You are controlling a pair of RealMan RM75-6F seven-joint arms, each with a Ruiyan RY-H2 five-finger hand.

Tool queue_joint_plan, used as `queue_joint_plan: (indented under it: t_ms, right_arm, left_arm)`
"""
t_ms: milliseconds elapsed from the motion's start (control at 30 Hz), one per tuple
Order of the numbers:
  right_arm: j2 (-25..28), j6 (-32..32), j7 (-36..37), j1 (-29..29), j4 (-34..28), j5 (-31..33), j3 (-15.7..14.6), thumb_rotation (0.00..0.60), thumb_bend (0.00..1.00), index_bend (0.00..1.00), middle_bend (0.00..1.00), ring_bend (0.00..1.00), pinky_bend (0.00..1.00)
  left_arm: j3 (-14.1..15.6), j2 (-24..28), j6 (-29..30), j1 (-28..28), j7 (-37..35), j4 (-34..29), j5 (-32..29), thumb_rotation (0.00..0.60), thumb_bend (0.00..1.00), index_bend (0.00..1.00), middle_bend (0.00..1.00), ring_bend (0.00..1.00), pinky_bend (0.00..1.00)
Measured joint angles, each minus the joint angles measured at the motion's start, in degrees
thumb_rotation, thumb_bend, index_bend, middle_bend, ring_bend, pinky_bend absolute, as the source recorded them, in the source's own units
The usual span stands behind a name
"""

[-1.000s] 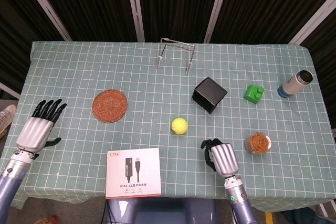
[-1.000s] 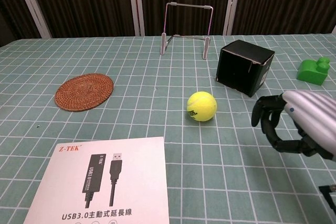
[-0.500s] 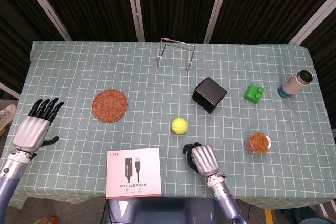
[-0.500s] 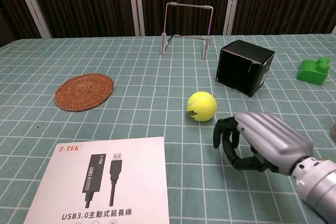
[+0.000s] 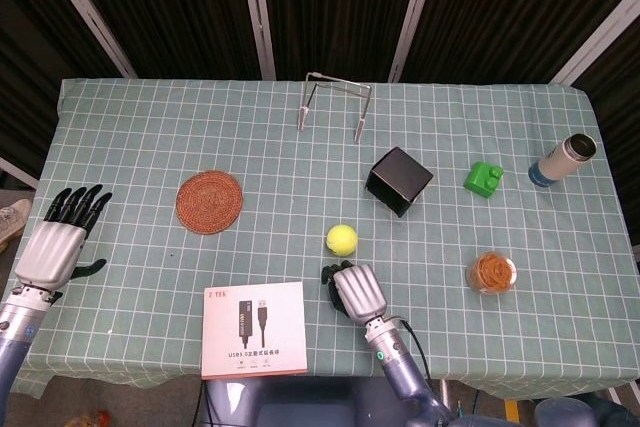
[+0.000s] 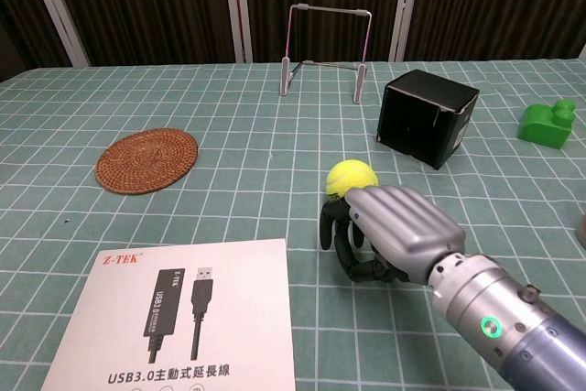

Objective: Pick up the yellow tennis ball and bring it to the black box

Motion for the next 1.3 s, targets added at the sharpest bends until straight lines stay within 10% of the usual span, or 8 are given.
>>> queue_joint_plan:
  t_ms: [833, 1300]
  right_arm:
    - [0.0, -3.7, 4.9, 4.2, 0.6, 5.0, 4.0, 0.600, 0.77, 0.26, 0.40, 0.46, 0.82]
    - [2.4, -7.2, 9.7, 6.5, 1.0, 8.0, 6.0, 0.600, 0.77, 0.14, 0.30, 0.29, 0.49]
  left_arm:
    - [0.6, 0.9, -4.5, -1.7, -4.0, 0.4, -0.5, 0.600, 0.10, 0.00, 0.00, 0.00, 0.01]
    - [0.4, 0.7, -5.3, -2.0, -3.5, 0.5, -1.5, 0.600, 0.10, 0.00, 0.00, 0.00, 0.01]
